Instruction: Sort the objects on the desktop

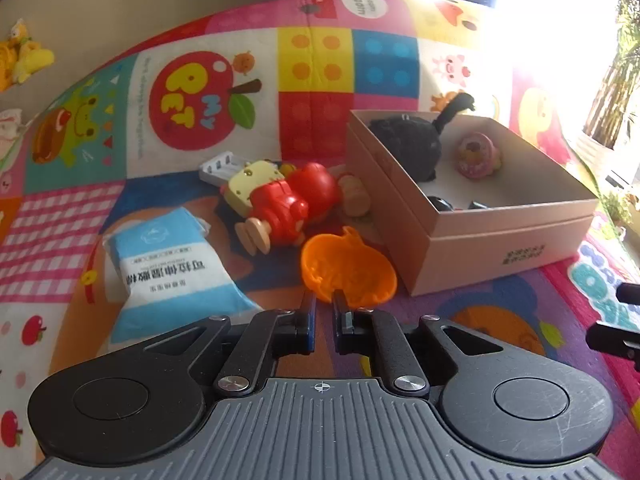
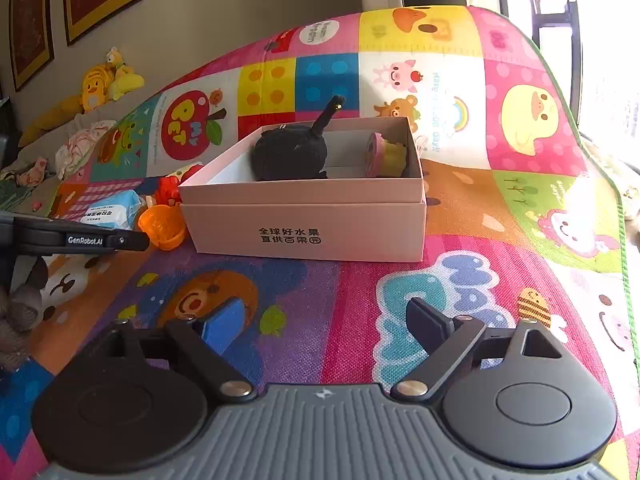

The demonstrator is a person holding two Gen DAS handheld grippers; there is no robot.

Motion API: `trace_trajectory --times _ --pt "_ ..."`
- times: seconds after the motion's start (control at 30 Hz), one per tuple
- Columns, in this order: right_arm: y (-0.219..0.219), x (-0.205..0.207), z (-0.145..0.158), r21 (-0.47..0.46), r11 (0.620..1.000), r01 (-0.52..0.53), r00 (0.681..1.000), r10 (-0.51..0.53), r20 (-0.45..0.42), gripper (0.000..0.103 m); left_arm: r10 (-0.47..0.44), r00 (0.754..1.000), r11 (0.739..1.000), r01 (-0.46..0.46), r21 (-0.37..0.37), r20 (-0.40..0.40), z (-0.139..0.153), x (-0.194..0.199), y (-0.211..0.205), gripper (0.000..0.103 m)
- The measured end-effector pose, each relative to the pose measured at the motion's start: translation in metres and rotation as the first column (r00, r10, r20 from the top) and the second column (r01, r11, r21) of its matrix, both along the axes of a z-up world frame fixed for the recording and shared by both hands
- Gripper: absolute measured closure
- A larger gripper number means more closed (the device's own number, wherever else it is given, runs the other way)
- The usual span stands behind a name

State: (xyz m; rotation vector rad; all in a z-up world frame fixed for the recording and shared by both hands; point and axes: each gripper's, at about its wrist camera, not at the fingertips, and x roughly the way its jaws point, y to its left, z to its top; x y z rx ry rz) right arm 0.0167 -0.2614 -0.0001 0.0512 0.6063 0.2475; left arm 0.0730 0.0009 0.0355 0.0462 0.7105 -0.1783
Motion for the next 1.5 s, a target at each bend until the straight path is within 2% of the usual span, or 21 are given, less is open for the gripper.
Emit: trace_trajectory --times 0.13,0.27,0.3,0.33,0.4,0.5,0.73,0.8,0.87,0.9,1.07,1.23,1.4,1.5 --pt "-0.001 -0.003 0.002 -0.001 1.000 0.015 1.000 -0.015 0.018 0.011 -0.101 0.995 0.993 0.100 -0.060 -0.016 -0.001 -0.030 -0.011 0.093" --pt "-0.002 -0.004 0.003 0.000 1.000 0.027 0.999 -0.027 0.023 0.008 -0.138 0.990 0.987 0.141 -0.078 0.037 0.007 -0.044 -0.022 0.086" --pt "-0.002 -0.004 0.003 -0.002 1.000 0.025 0.999 -0.025 0.022 0.007 -0.122 0.991 0.990 0.126 -0.067 0.055 0.009 -0.042 -0.022 0.080" --pt "-0.001 -0.005 0.003 -0.008 1.000 0.022 1.000 -0.022 0.022 0.007 -0.093 0.993 0.994 0.096 -0.051 0.070 0.010 -0.040 -0.021 0.065" --pt "0.002 -0.006 0.002 -0.023 1.000 0.018 0.999 -0.017 0.027 0.005 -0.020 0.996 0.999 0.022 -0.025 0.089 0.011 -0.030 -0.016 0.046" --pt "0.006 -0.006 0.002 -0.040 0.999 0.013 1.000 -0.012 0.027 0.004 0.037 0.994 0.999 -0.038 0.001 0.107 0.005 -0.008 -0.010 0.031" --pt "0.006 -0.006 0.001 -0.041 0.999 0.023 1.000 -0.022 0.023 0.000 0.032 0.995 0.995 -0.041 0.091 0.095 -0.015 0.036 -0.017 0.032" --pt "0.005 -0.005 0.001 -0.037 0.999 0.024 1.000 -0.023 0.020 0.000 0.037 0.996 0.995 -0.045 0.092 0.085 -0.017 0.044 -0.015 0.037" --pt "0.005 -0.004 0.001 -0.033 0.999 0.022 1.000 -0.021 0.015 0.000 0.038 0.996 0.996 -0.044 0.082 0.075 -0.018 0.048 -0.012 0.052" --pt "0.005 -0.003 0.000 -0.030 0.999 0.022 1.000 -0.022 0.013 0.000 0.037 0.997 0.996 -0.043 0.078 0.070 -0.018 0.048 -0.010 0.055" --pt "0.002 -0.004 0.001 -0.015 0.999 0.029 1.000 -0.028 0.014 0.000 0.031 0.998 0.997 -0.035 0.068 0.062 -0.015 0.029 -0.002 0.056" --pt "-0.008 -0.005 0.005 0.032 0.998 0.054 0.998 -0.055 0.030 0.000 -0.090 0.996 0.996 0.090 0.020 0.028 -0.011 -0.015 -0.017 0.055" --pt "-0.025 -0.003 0.011 0.088 0.990 0.109 0.994 -0.111 0.014 0.000 -0.252 0.968 0.965 0.252 -0.070 0.012 -0.012 -0.044 -0.059 0.053" --pt "-0.031 -0.008 0.019 0.077 0.988 0.133 0.990 -0.136 0.037 0.000 -0.328 0.944 0.936 0.327 -0.132 0.015 -0.014 -0.051 -0.083 0.034"
